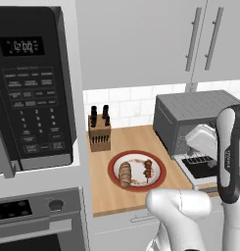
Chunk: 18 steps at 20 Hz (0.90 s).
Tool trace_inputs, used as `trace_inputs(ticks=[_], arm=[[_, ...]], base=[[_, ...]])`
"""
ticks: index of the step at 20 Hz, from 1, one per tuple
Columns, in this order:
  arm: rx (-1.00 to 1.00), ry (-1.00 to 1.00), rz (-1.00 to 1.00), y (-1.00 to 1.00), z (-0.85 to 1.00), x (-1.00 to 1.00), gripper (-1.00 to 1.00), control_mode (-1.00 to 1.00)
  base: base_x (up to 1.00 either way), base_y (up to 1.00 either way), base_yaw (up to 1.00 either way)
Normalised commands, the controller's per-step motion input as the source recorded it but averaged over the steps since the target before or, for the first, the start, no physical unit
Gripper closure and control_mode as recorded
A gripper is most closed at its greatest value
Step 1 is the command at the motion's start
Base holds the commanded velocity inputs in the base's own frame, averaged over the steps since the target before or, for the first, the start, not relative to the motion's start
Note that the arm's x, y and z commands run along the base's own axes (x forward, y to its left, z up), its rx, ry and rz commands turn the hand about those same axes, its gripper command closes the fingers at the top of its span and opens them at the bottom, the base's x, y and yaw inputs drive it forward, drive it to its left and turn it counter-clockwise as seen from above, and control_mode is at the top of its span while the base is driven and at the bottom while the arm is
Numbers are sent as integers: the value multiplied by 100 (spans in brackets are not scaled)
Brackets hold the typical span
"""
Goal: Pick up the kebab skewer and baguette bread, and place them inside the toaster oven. Close the toaster oven door and start by setting the timer.
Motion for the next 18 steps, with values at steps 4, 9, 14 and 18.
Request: trace_inputs(ticks=[4, 9, 14, 18], arm=[[-4, 11, 0, 100, -5, 44, -100, -100], [0, 5, 0, 58, -21, 58, -100, -100], [-1, 13, 0, 46, -23, 35, -100, -100], [-6, 18, 0, 34, -28, 35, -100, -100]], base=[[0, 0, 0], [0, 0, 0], [0, 0, 0], [0, 0, 0]])
